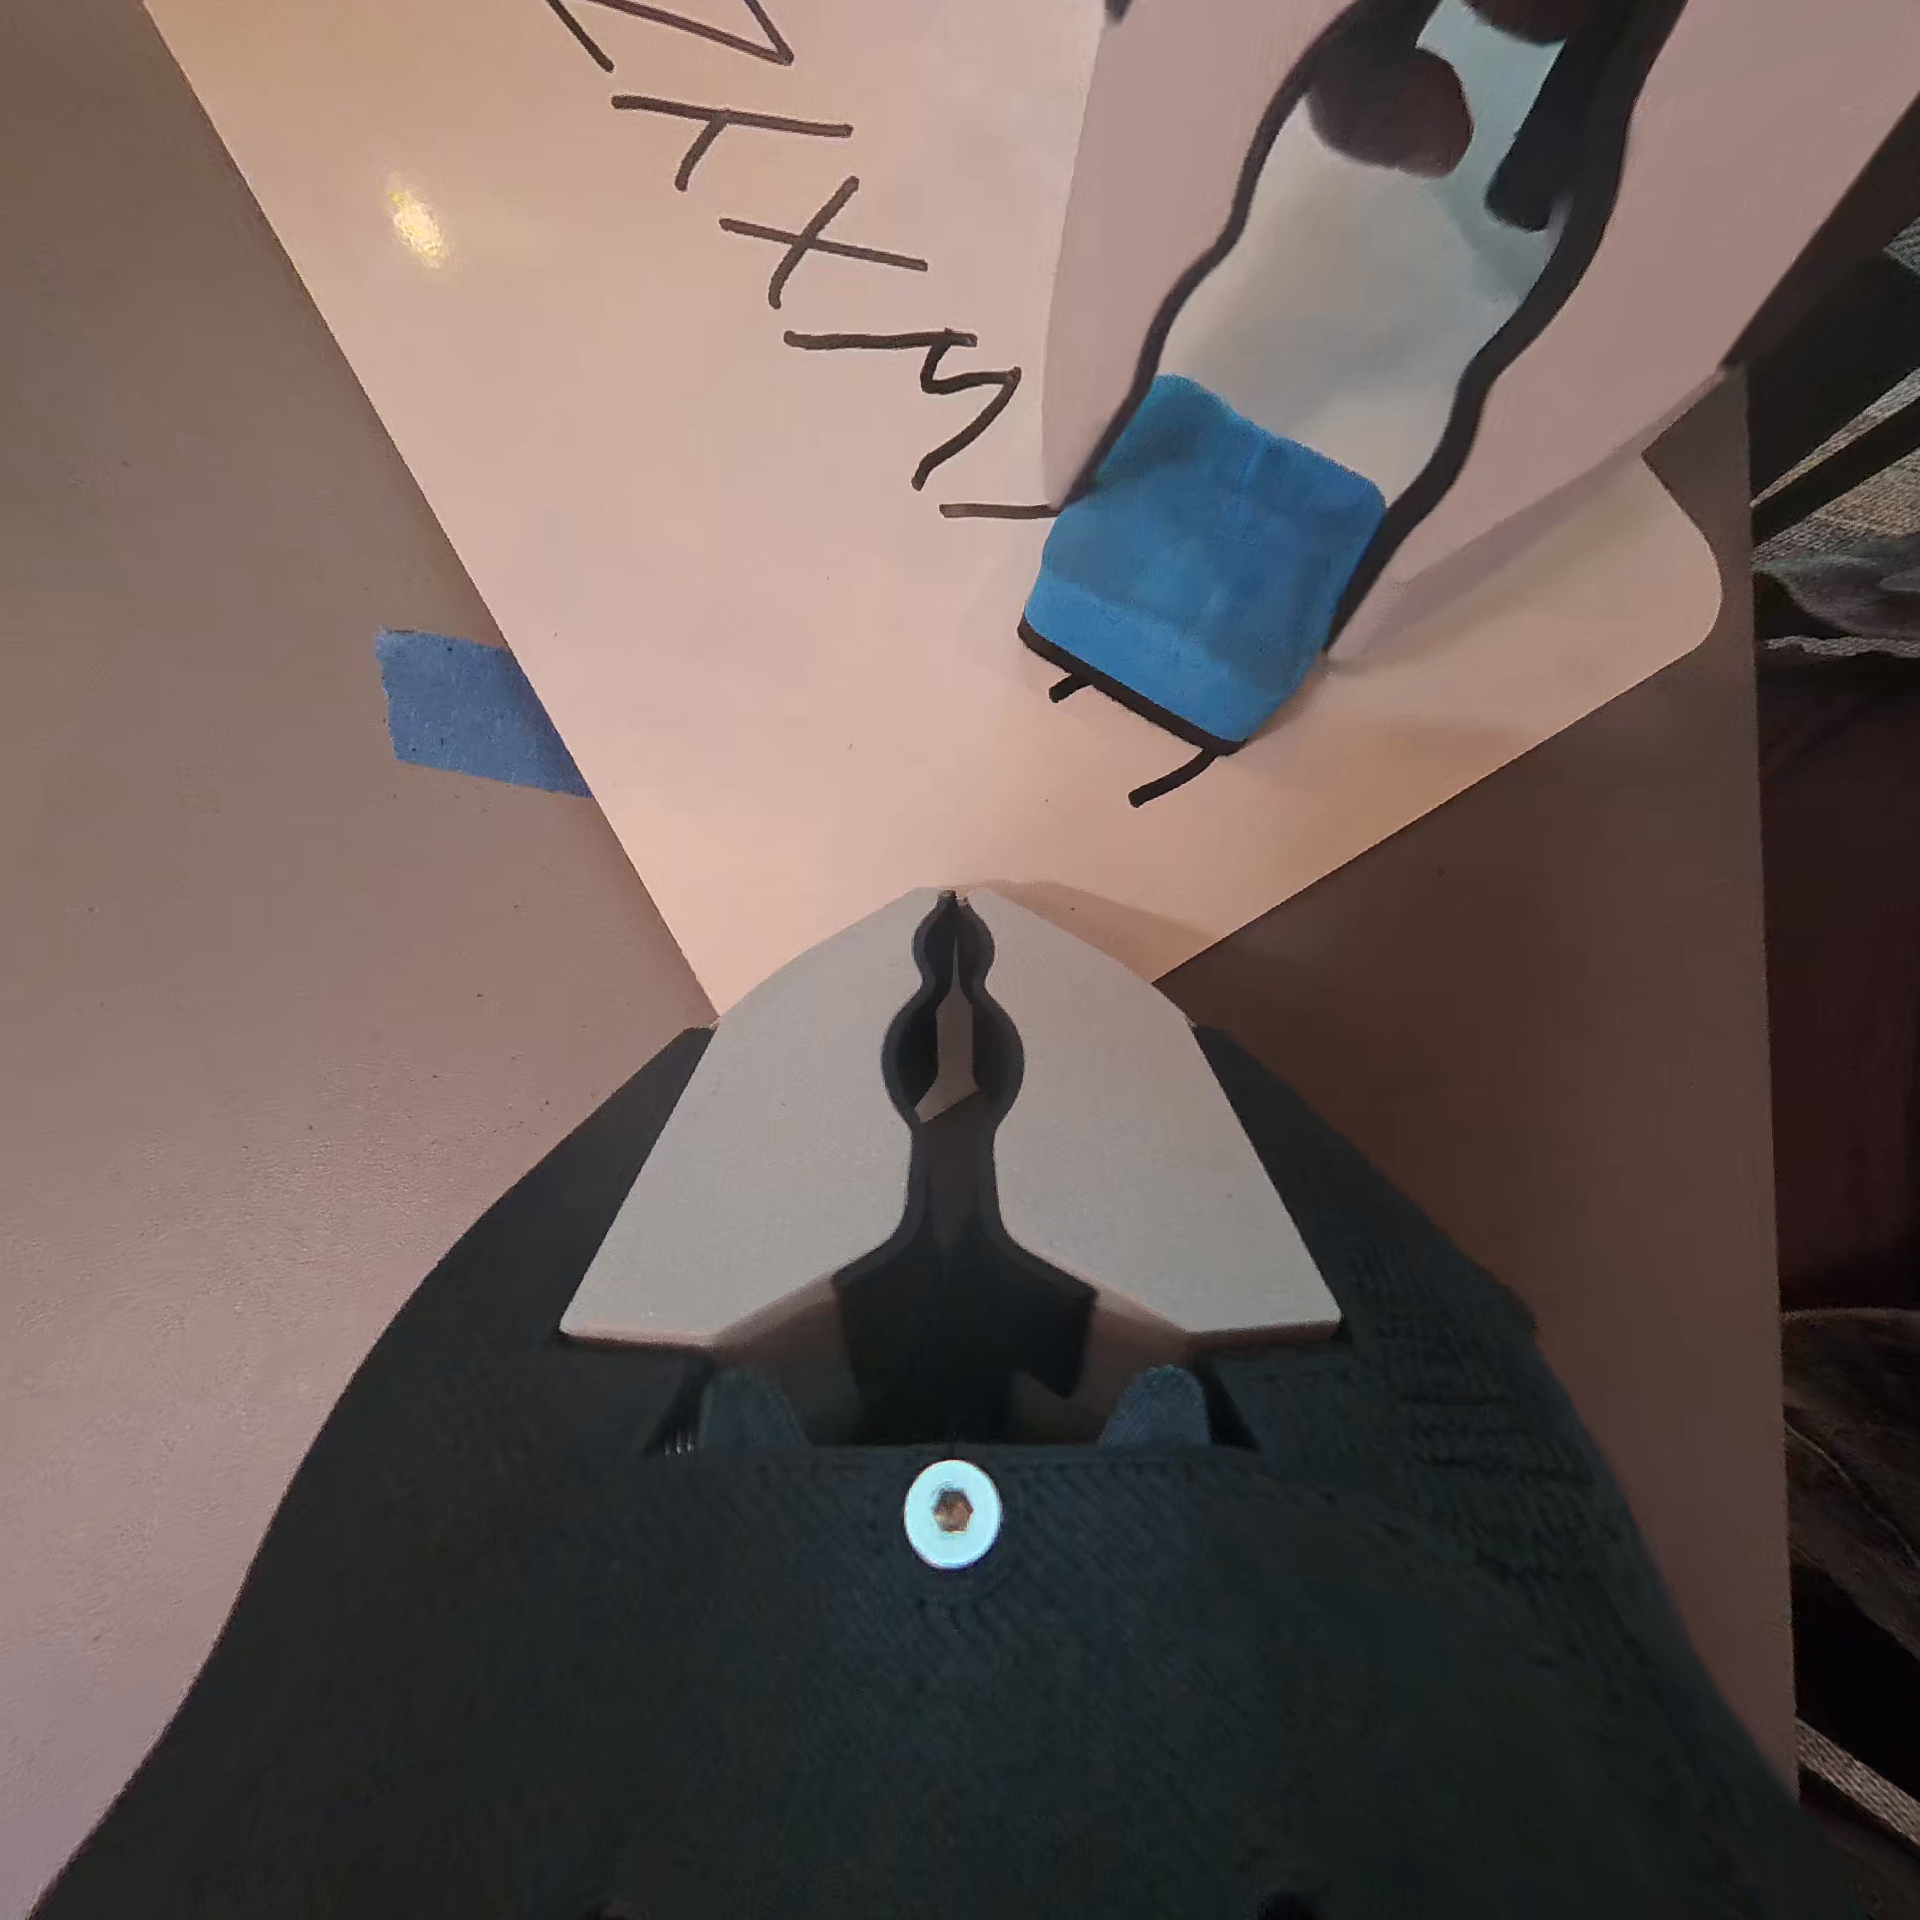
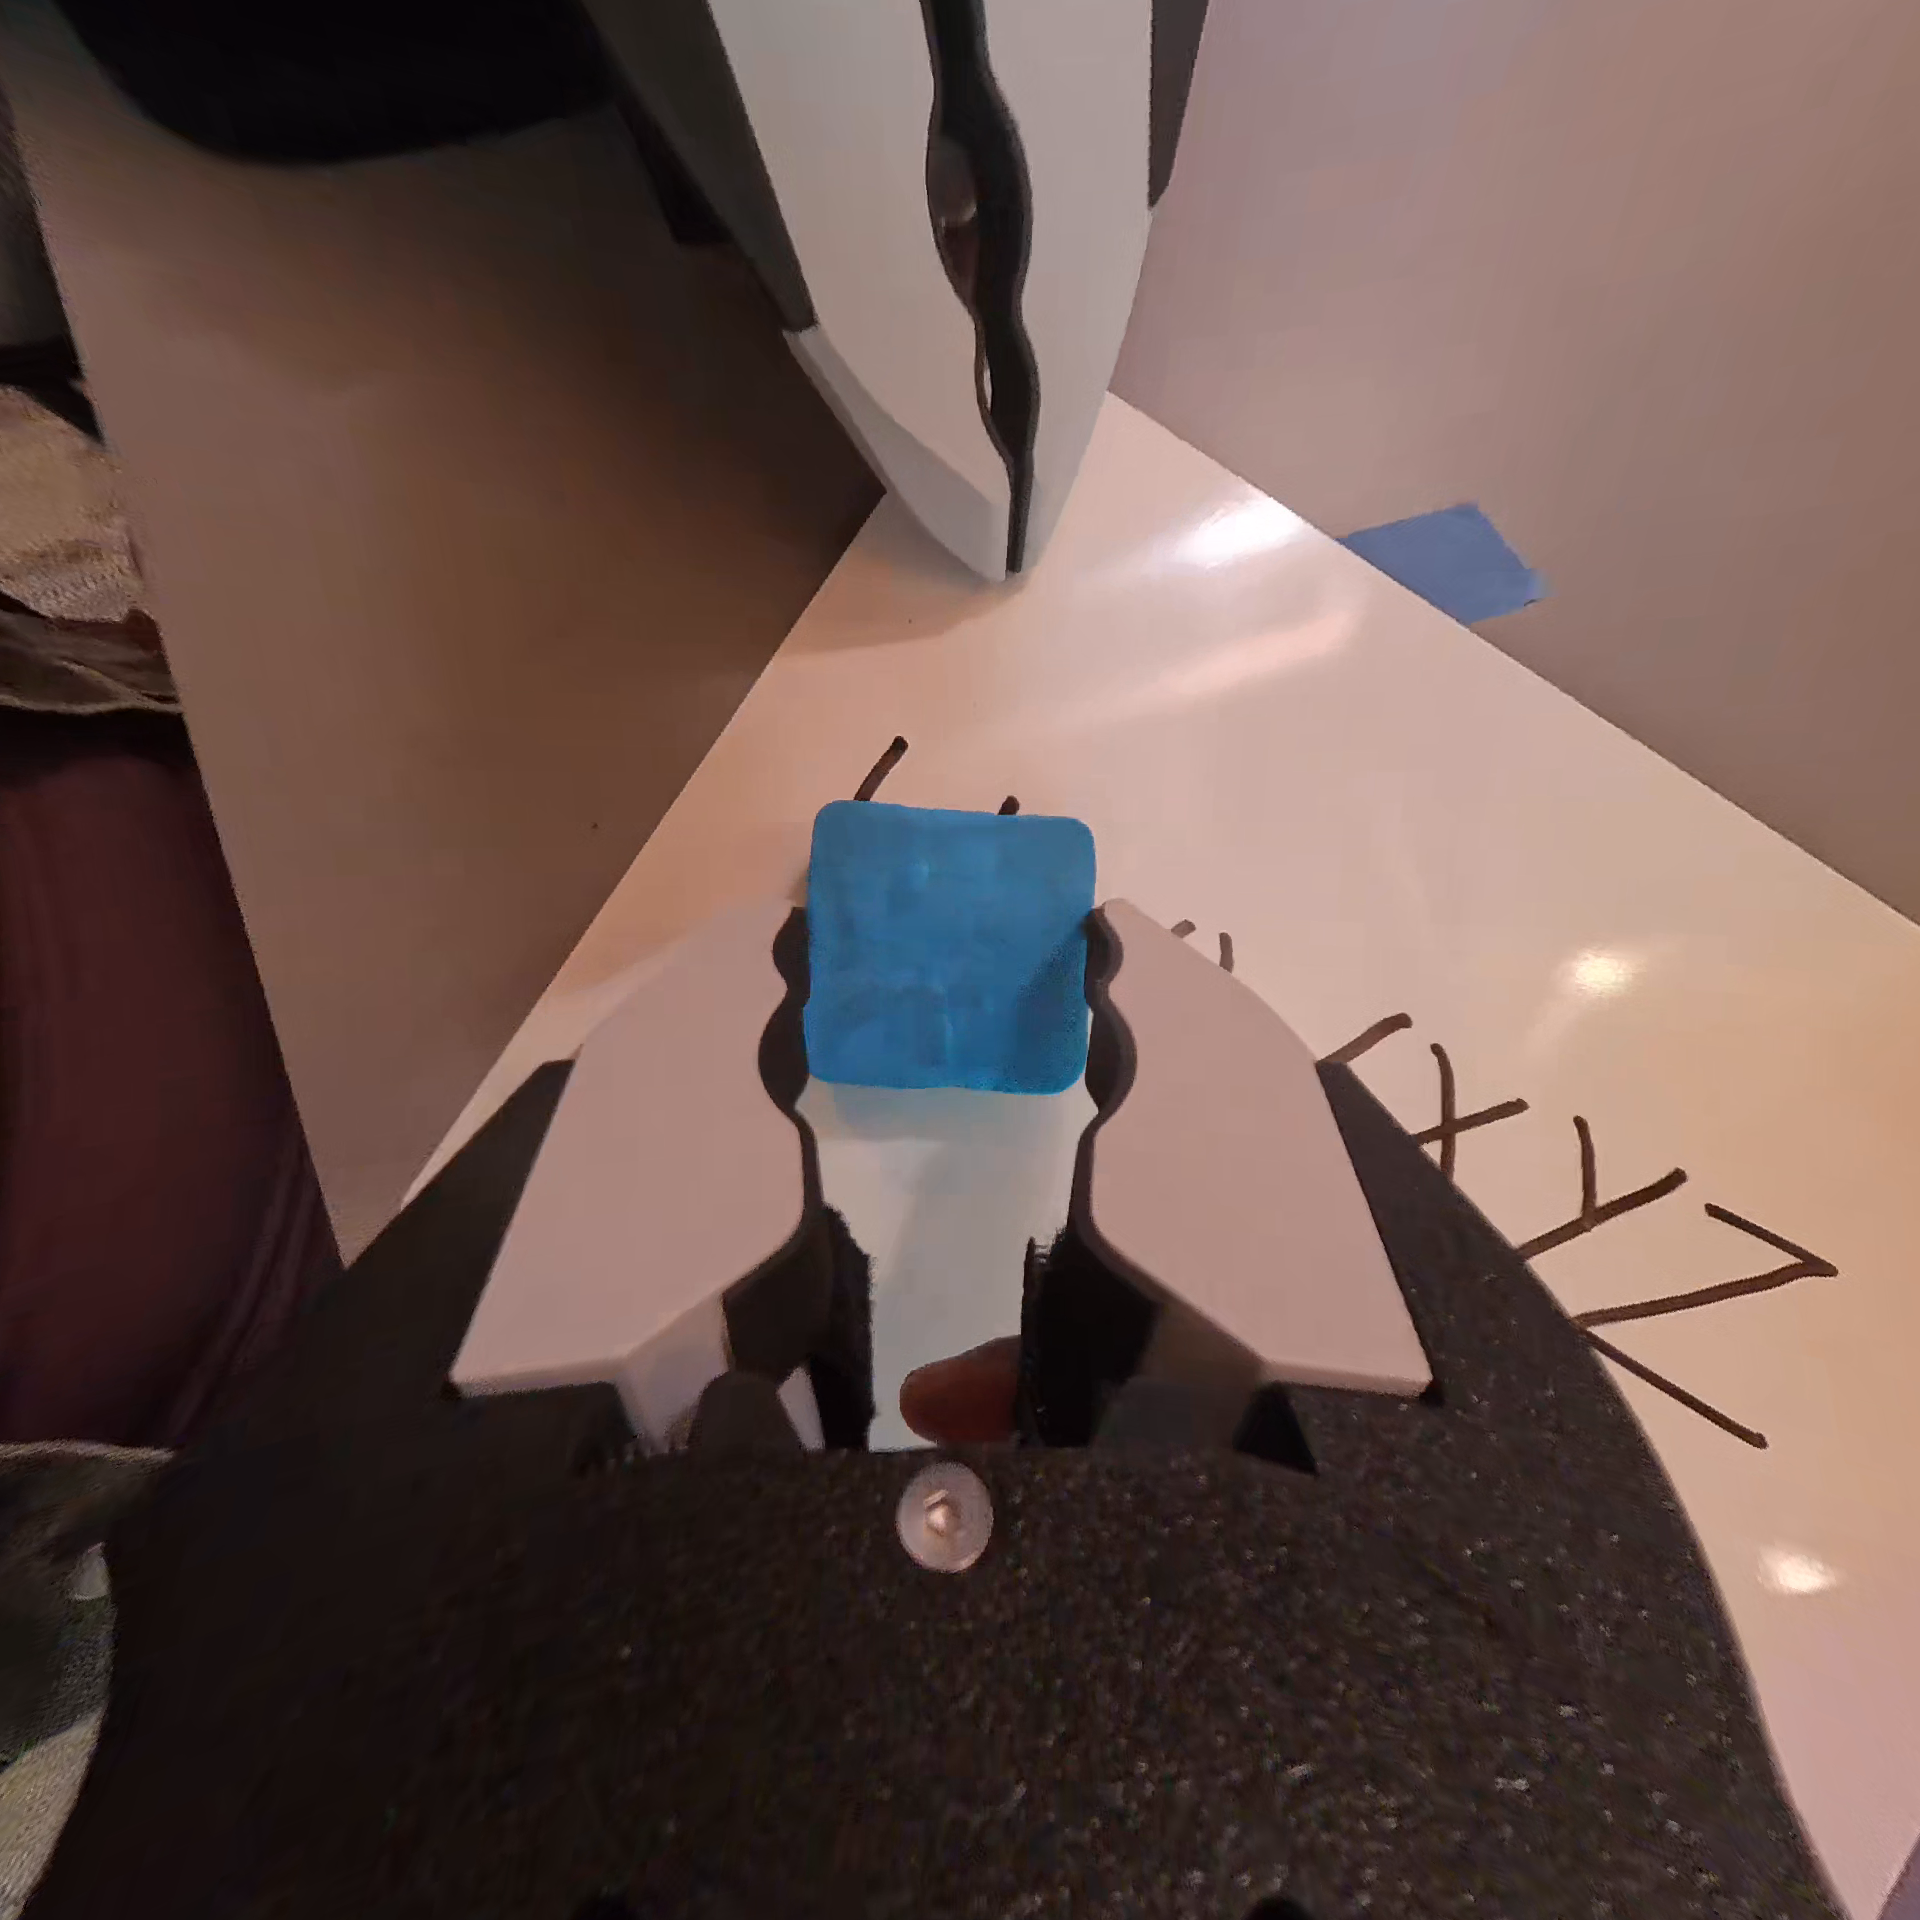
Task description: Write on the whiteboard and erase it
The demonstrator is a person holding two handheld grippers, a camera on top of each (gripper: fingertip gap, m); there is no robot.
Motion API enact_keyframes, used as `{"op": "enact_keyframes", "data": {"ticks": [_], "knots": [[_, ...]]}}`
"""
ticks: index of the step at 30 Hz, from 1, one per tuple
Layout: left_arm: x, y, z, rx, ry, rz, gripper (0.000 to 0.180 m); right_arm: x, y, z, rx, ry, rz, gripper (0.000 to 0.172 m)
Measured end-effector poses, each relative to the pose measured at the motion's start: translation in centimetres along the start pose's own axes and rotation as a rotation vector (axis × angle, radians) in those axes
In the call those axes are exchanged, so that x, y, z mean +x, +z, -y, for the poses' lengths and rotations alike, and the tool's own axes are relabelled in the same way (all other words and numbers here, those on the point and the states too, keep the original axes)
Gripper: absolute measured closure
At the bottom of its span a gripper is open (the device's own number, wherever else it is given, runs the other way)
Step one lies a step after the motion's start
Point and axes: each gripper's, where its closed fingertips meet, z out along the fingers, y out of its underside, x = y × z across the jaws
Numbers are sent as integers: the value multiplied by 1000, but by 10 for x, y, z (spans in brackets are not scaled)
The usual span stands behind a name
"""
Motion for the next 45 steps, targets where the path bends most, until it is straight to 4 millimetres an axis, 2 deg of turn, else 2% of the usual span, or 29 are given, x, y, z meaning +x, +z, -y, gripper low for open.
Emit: {"op": "enact_keyframes", "data": {"ticks": [4, 6, 8, 10, 11, 13, 15, 17, 19, 21, 23, 24, 26, 27, 28, 29, 32, 33, 34, 35, 36, 39, 40, 41, 42, 45], "knots": [[8, 3, 2, 5, 1, -31, 180, 4, 3, 3, 5, 18, 2, 121], [10, 4, 3, 5, 6, -27, 179, 9, 9, 11, 40, 48, -22, 121], [10, 4, 3, 4, 10, -22, 179, 1, 14, 17, 65, 45, -4, 122], [10, 3, 3, 2, 18, -20, 179, -9, 9, 10, 16, 6, 39, 122], [10, 3, 2, -1, 20, -22, 180, -6, 4, 3, -23, 9, 38, 122], [11, 3, 2, -3, 21, -26, 179, 17, 1, -3, -66, 50, -33, 122], [11, 3, 2, -2, 19, -30, 179, 22, 10, 10, -28, 59, -56, 122], [11, 3, 2, 3, 19, -28, 179, 2, 19, 24, 9, 8, -3, 122], [11, 3, 3, 3, 22, -27, 179, -9, 14, 17, -48, -32, 42, 122], [11, 3, 3, 2, 28, -28, 179, 9, 7, 6, -90, 10, 11, 122], [11, 3, 3, 3, 26, -30, 179, 25, 10, 9, -60, 64, -47, 122], [11, 3, 3, 3, 26, -30, 179, 22, 14, 15, -38, 53, -60, 122], [11, 3, 3, 5, 27, -27, 179, -4, 20, 25, -7, -11, 12, 122], [11, 3, 3, 4, 30, -27, 179, -10, 18, 23, -11, -38, 38, 122], [11, 3, 3, 5, 30, -28, 179, -7, 14, 17, -17, -32, 58, 122], [12, 3, 3, 5, 28, -30, 179, 7, 8, 9, -28, 8, 46, 122], [13, 2, 2, 5, 27, -35, 179, 86, -14, -28, -55, 188, -122, 122], [13, 2, 2, 6, 25, -35, 179, 104, -18, -35, -32, 250, -151, 122], [13, 2, 2, 6, 24, -37, 179, 111, -19, -36, -9, 280, -154, 122], [13, 2, 2, 7, 22, -40, 179, 109, -17, -34, -11, 267, -171, 122], [13, 3, 3, 9, 18, -42, 179, 97, -12, -27, -17, 228, -164, 122], [13, 3, 3, 9, 18, -45, 179, 33, 6, 3, -10, 77, -24, 122], [13, 3, 3, 9, 20, -43, 179, 24, 6, 5, -23, 36, 2, 122], [13, 3, 3, 9, 22, -43, 179, 26, 6, 3, -23, 32, 24, 122], [13, 3, 3, 7, 23, -42, 179, 37, 3, 0, -12, 74, 45, 122], [13, 3, 3, 10, 22, -41, 179, 130, -16, -35, -56, 228, -131, 122]]}}
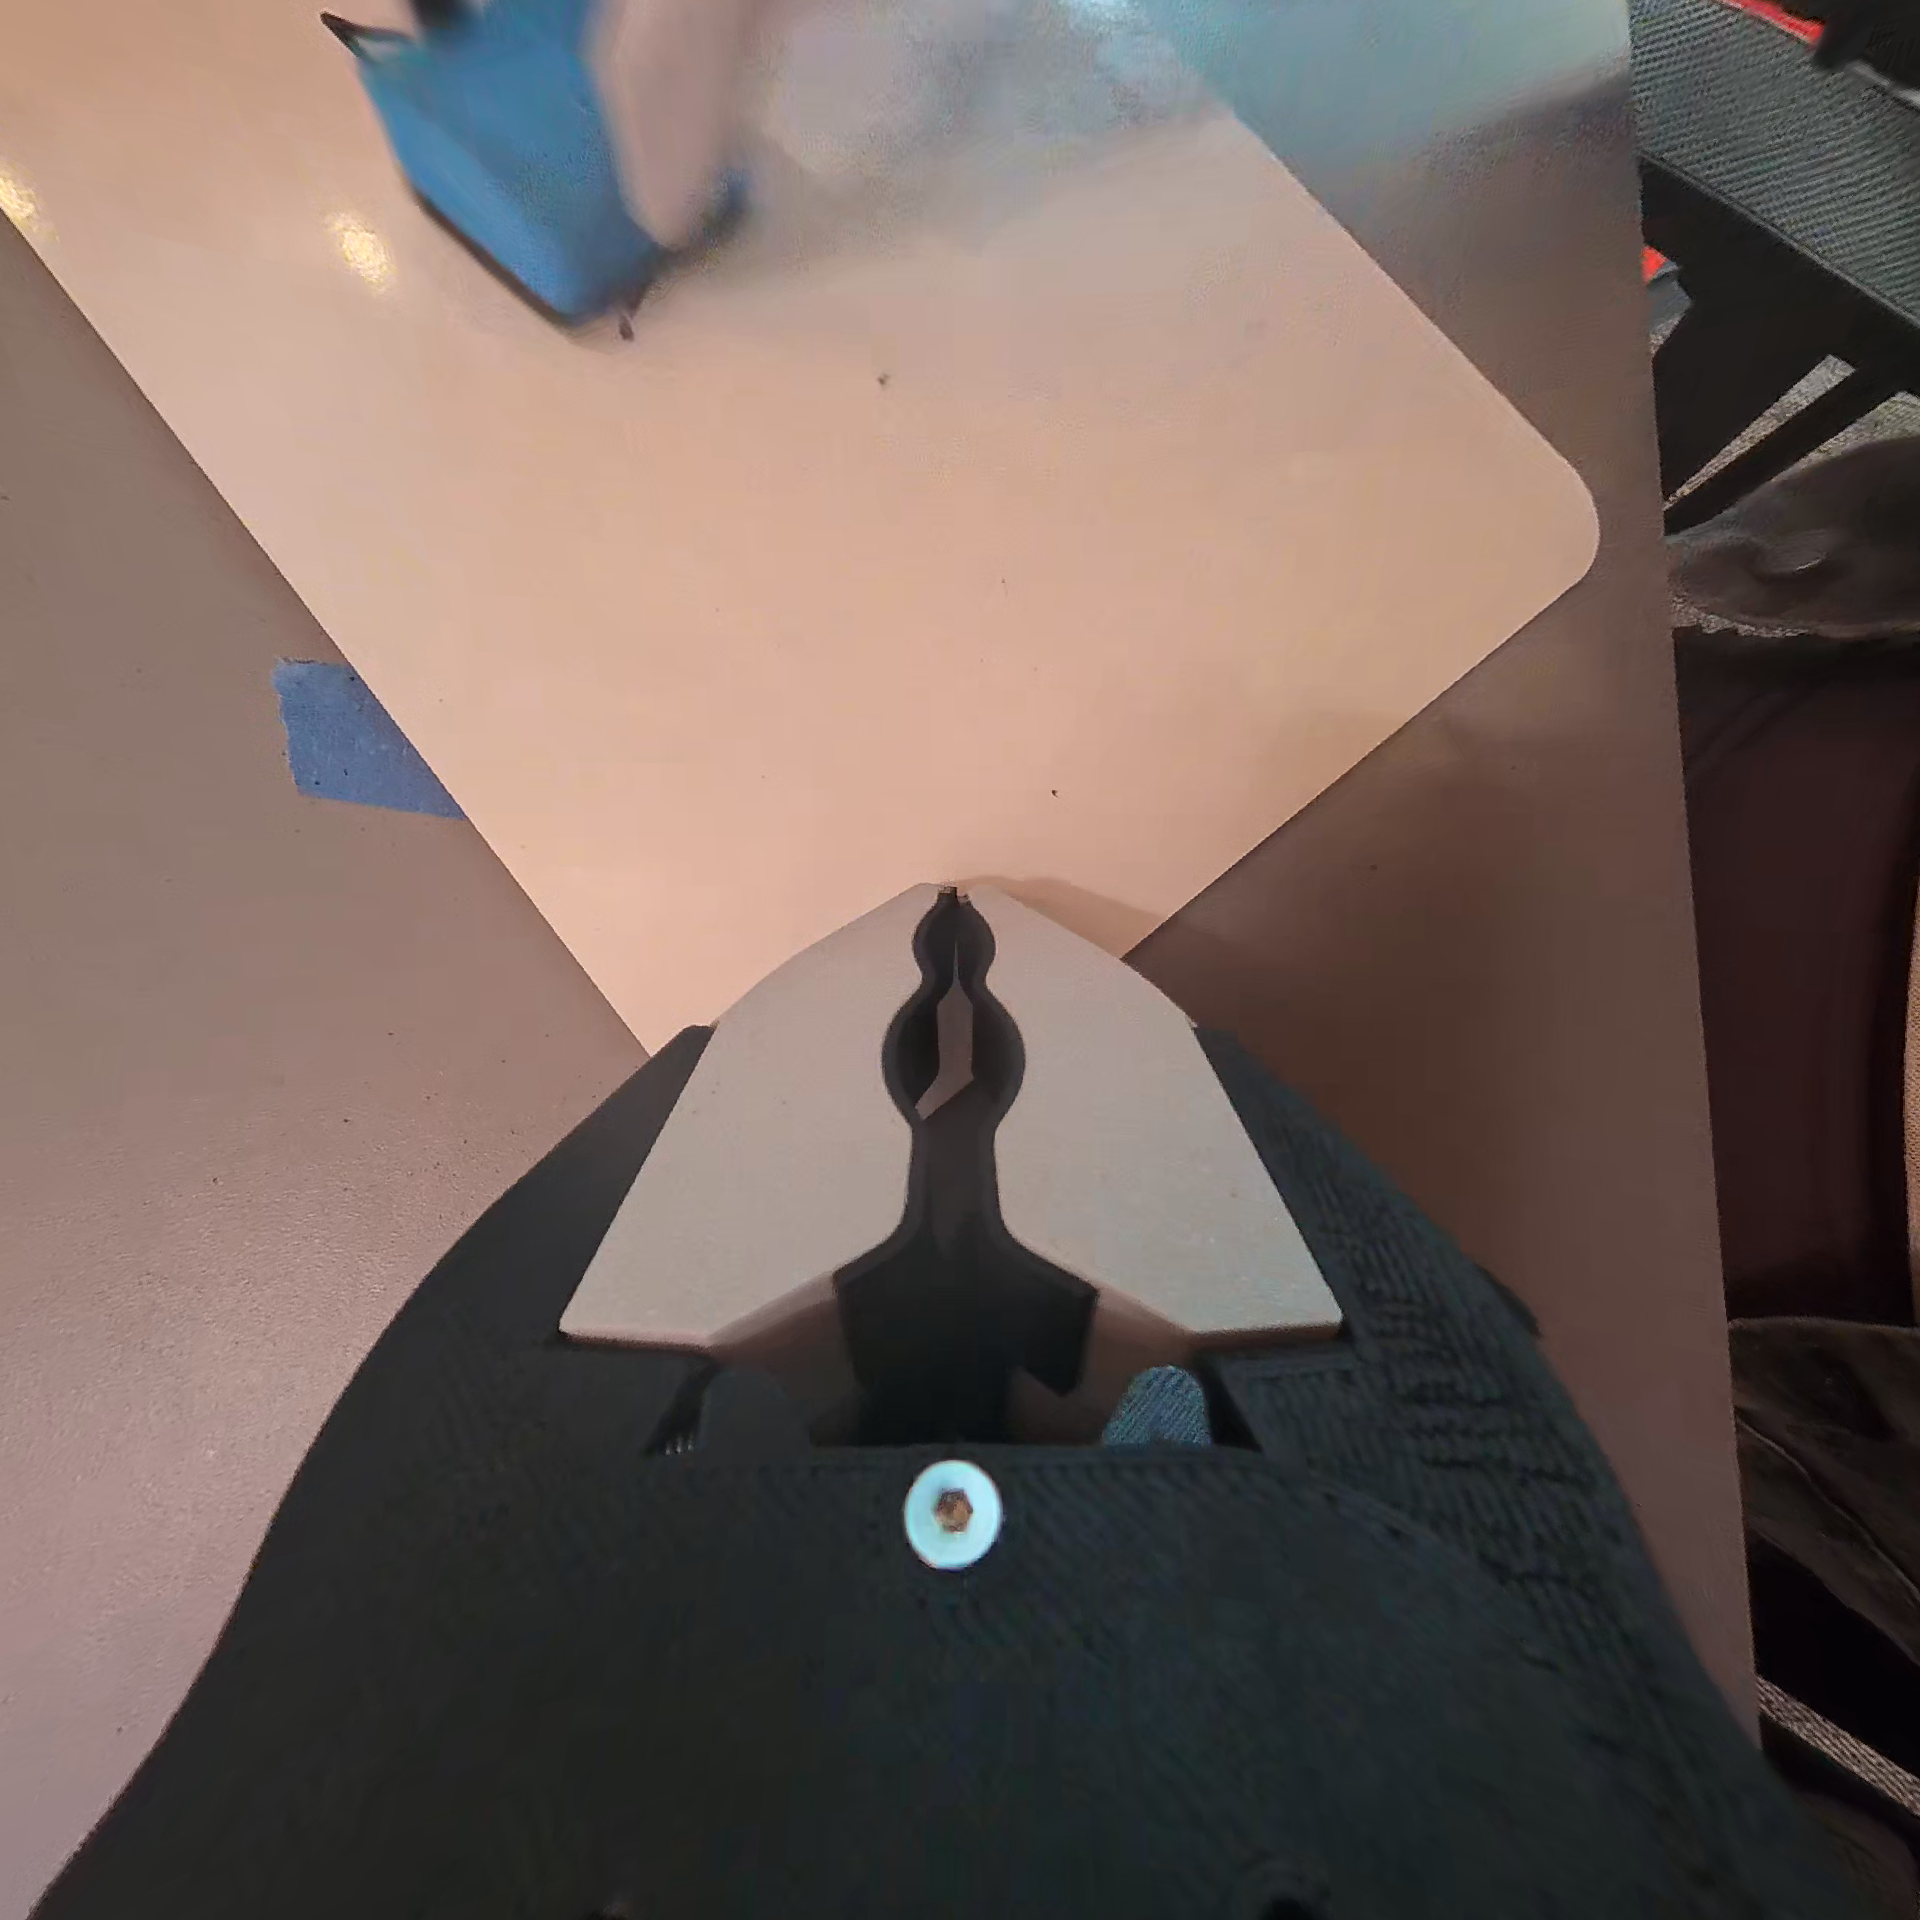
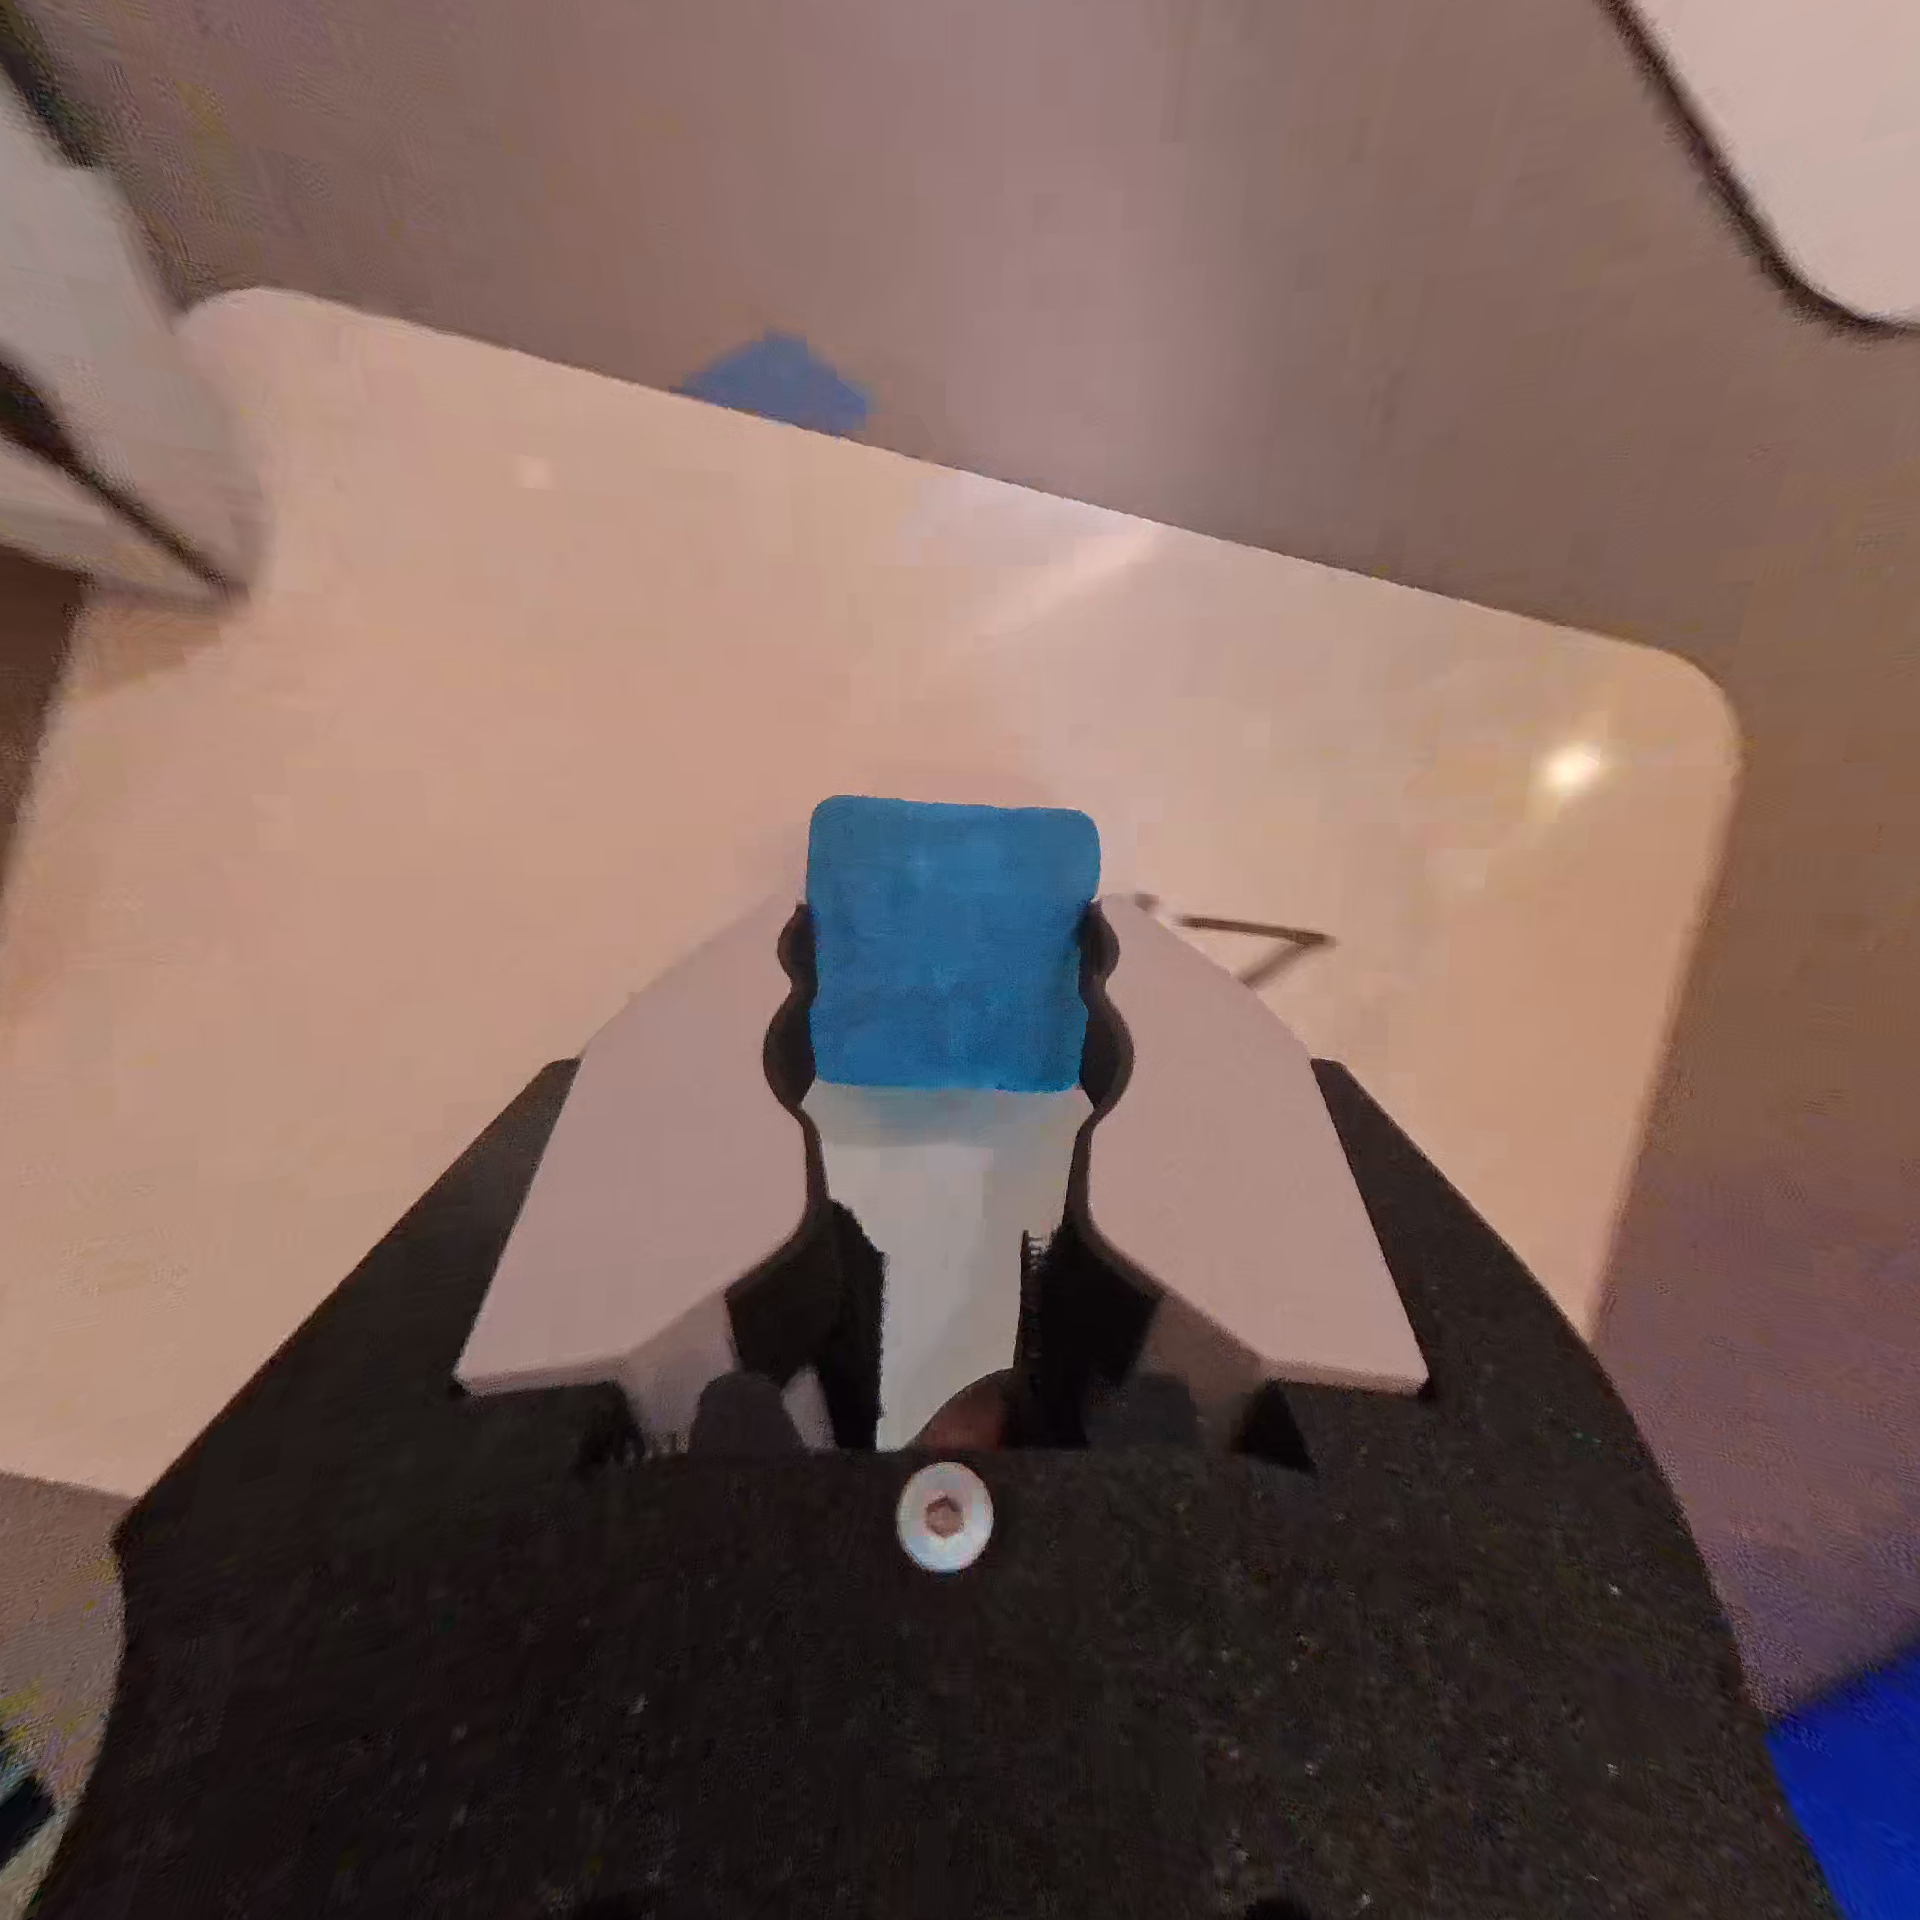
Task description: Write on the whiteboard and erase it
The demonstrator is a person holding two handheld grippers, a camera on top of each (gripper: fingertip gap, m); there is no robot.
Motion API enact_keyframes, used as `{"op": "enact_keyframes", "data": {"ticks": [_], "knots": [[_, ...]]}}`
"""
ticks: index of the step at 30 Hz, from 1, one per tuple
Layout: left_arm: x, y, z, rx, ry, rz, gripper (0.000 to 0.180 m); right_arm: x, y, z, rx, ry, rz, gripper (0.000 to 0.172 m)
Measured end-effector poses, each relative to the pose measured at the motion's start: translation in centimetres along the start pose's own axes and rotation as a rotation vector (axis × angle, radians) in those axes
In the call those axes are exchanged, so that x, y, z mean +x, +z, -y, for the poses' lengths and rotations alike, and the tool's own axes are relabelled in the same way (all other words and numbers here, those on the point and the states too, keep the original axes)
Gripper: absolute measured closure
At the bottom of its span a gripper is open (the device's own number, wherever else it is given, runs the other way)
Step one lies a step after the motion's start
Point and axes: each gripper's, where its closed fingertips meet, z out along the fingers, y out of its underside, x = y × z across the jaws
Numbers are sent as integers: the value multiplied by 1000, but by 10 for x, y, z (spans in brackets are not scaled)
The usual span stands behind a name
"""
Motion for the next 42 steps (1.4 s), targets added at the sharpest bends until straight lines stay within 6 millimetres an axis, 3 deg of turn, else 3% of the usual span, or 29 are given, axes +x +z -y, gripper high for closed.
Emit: {"op": "enact_keyframes", "data": {"ticks": [2, 3, 5, 6, 11, 13, 14, 17, 18, 19, 21, 25, 26, 27, 28, 31, 33, 34, 35, 38, 40, 41, 42], "knots": [[0, 0, 0, -1, 0, 0, 179, 58, -4, -8, 8, 112, -85, 122], [0, 0, 0, 0, -6, -2, 179, 73, -4, -10, 19, 147, -97, 122], [0, 0, 0, 4, -23, -9, 179, 74, -3, -8, 24, 146, -119, 122], [0, 0, 0, 4, -27, -11, 179, 62, -2, -5, 26, 130, -108, 122], [0, 0, 0, 3, -24, -7, 179, -54, 4, 9, 70, -66, 72, 122], [0, 0, 0, 3, -21, -4, 179, -54, 2, 6, 70, -58, 104, 122], [0, 0, 0, 4, -24, -7, 179, -37, 1, 4, 76, -9, 95, 122], [0, 0, 0, 9, -42, -19, 179, 57, -8, -15, 53, 175, -125, 122], [0, 0, 0, 8, -45, -19, 179, 76, -11, -21, 62, 226, -162, 122], [0, 0, 0, 8, -46, -19, 179, 80, -12, -22, 76, 249, -162, 122], [0, 1, 1, 10, -46, -19, 180, 62, -12, -20, 64, 216, -171, 122], [1, 1, 1, 11, -48, -21, 179, -44, -5, -6, 78, 17, -3, 122], [1, 1, 1, 11, -46, -24, 179, -52, -7, -9, 62, -20, 4, 122], [3, 1, 0, 11, -47, -36, 179, -48, -9, -13, 58, -6, 31, 122], [4, 1, 0, 10, -48, -48, 180, -28, -12, -18, 53, 40, 7, 122], [5, 1, 0, 13, -59, -53, 179, 59, -26, -45, 18, 248, -173, 122], [4, 1, 1, 15, -61, -49, 179, 67, -27, -47, 24, 283, -205, 122], [4, 2, 1, 17, -62, -48, 179, 56, -23, -41, 23, 249, -203, 122], [4, 2, 1, 18, -63, -47, 179, 27, -17, -30, 46, 211, -131, 123], [4, 2, 2, 19, -64, -50, 178, -79, 0, 0, 99, 12, 32, 122], [4, 2, 2, 19, -64, -49, 180, -141, 3, 7, 100, -121, 125, 122], [4, 2, 1, 18, -63, -48, 179, -156, 2, 5, 85, -168, 145, 122], [4, 2, 1, 17, -59, -46, 180, -156, -1, 1, 71, -183, 159, 122]]}}
